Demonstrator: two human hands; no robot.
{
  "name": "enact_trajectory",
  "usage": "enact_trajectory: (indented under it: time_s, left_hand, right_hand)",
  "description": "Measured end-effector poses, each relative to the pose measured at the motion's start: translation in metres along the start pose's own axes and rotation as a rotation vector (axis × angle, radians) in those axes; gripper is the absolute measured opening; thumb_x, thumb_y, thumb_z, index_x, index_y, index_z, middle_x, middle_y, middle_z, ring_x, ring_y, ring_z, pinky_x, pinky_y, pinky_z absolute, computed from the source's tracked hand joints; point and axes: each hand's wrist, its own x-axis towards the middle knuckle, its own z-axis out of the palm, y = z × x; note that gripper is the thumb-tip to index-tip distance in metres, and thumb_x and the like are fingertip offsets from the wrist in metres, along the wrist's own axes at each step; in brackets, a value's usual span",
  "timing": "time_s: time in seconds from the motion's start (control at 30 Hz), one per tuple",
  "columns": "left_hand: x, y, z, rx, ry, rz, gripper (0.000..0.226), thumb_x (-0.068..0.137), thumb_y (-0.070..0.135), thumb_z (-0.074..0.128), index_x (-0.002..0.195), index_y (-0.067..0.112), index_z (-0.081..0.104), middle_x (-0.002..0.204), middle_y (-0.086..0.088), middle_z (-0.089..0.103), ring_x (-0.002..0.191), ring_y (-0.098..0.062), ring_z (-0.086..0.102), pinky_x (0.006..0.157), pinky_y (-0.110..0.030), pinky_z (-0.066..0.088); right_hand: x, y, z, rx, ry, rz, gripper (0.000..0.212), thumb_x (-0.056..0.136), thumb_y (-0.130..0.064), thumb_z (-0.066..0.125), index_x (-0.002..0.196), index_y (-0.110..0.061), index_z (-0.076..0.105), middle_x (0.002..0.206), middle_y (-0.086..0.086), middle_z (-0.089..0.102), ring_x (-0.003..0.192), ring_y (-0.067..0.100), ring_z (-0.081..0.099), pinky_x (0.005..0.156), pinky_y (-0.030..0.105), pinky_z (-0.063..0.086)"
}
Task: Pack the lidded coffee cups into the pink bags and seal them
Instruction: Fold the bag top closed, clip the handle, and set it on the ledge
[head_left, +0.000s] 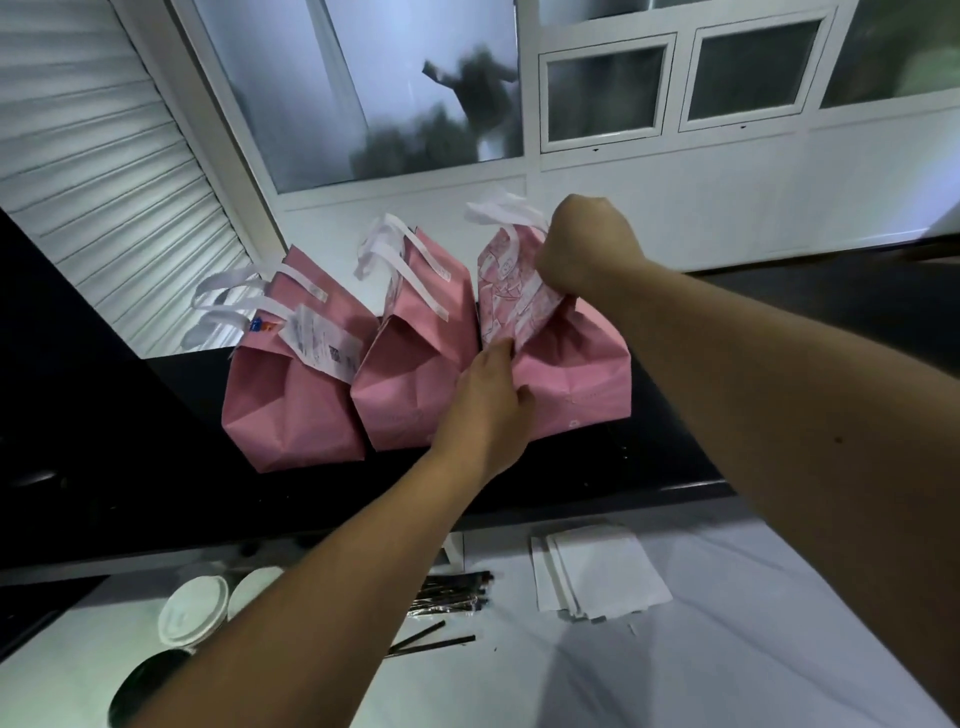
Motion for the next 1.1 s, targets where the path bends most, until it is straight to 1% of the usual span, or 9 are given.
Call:
enact_trajectory:
  time_s: [0.1,0.27,0.37,0.43,0.5,0.63,0.8,0.93,1.1]
  left_hand:
    - [-0.001,-0.003,0.005,0.044,0.019,-0.032,0.057,0.09,0.008,0.051,0.147,0.01,0.044,0.144,-0.013,0.054,0.131,-0.032,0.052,0.106,-0.047,0.046]
    - [-0.002,-0.008,0.009,0.046,0.008,-0.085,0.06,0.085,0.009,0.056,0.144,0.006,0.045,0.142,-0.016,0.055,0.129,-0.036,0.052,0.105,-0.046,0.046]
    - [-0.009,-0.005,0.009,0.052,0.011,-0.093,0.06,0.081,0.015,0.057,0.14,0.006,0.048,0.136,-0.015,0.059,0.124,-0.037,0.055,0.1,-0.042,0.048]
    - [-0.016,-0.002,0.008,0.064,0.009,-0.083,0.062,0.079,0.022,0.057,0.139,0.008,0.048,0.135,-0.015,0.059,0.124,-0.037,0.055,0.099,-0.043,0.048]
    - [-0.027,0.0,0.004,0.079,-0.002,-0.068,0.069,0.083,0.021,0.06,0.148,0.011,0.042,0.143,-0.013,0.055,0.13,-0.036,0.052,0.104,-0.045,0.047]
    - [-0.045,0.002,-0.004,0.114,-0.021,-0.04,0.077,0.09,0.024,0.063,0.159,0.015,0.029,0.157,-0.009,0.043,0.141,-0.031,0.044,0.114,-0.05,0.041]
    - [-0.065,0.004,-0.01,0.106,-0.042,0.015,0.076,0.093,0.03,0.062,0.16,0.015,0.029,0.159,-0.007,0.039,0.145,-0.028,0.038,0.116,-0.049,0.039]
    - [-0.079,0.005,-0.008,0.109,-0.083,0.093,0.069,0.096,0.03,0.06,0.157,0.011,0.033,0.158,-0.007,0.039,0.144,-0.028,0.039,0.116,-0.042,0.038]
    - [-0.094,0.014,-0.002,0.097,-0.146,0.239,0.067,0.096,0.03,0.061,0.156,0.017,0.035,0.157,-0.005,0.039,0.14,-0.027,0.041,0.114,-0.042,0.04]
  right_hand:
    - [0.002,0.002,0.015,0.025,-0.017,-0.004,0.032,0.092,-0.019,0.059,0.065,-0.014,0.042,0.076,0.009,0.05,0.075,0.034,0.051,0.067,0.033,0.04]
    - [0.002,0.012,0.025,0.09,-0.083,0.031,0.026,0.094,-0.03,0.059,0.083,-0.008,0.053,0.084,0.012,0.056,0.077,0.034,0.054,0.068,0.034,0.044]
    - [0.002,0.017,0.02,0.113,-0.137,0.071,0.035,0.092,-0.037,0.062,0.073,-0.009,0.052,0.082,0.009,0.061,0.073,0.033,0.061,0.064,0.033,0.047]
    - [-0.001,0.02,0.014,0.124,-0.174,0.083,0.034,0.091,-0.036,0.063,0.069,-0.013,0.051,0.075,0.008,0.063,0.063,0.028,0.063,0.056,0.029,0.046]
    - [-0.008,0.024,0.006,0.125,-0.195,0.076,0.036,0.091,-0.038,0.062,0.068,-0.012,0.052,0.067,0.006,0.064,0.054,0.022,0.062,0.047,0.026,0.041]
    - [-0.029,0.032,-0.013,0.112,-0.224,0.08,0.053,0.093,-0.054,0.058,0.066,-0.009,0.057,0.059,0.008,0.066,0.049,0.021,0.061,0.047,0.027,0.04]
    - [-0.066,0.043,-0.033,0.073,-0.237,0.114,0.048,0.09,-0.05,0.059,0.073,-0.005,0.065,0.059,0.006,0.062,0.054,0.022,0.059,0.049,0.026,0.038]
    - [-0.108,0.049,-0.045,0.005,-0.246,0.127,0.047,0.092,-0.047,0.061,0.083,-0.002,0.068,0.071,0.01,0.064,0.074,0.031,0.064,0.054,0.029,0.041]
    - [-0.181,0.058,-0.058,-0.064,-0.215,0.227,0.045,0.092,-0.05,0.061,0.092,-0.007,0.075,0.088,0.01,0.076,0.082,0.03,0.071,0.076,0.039,0.061]
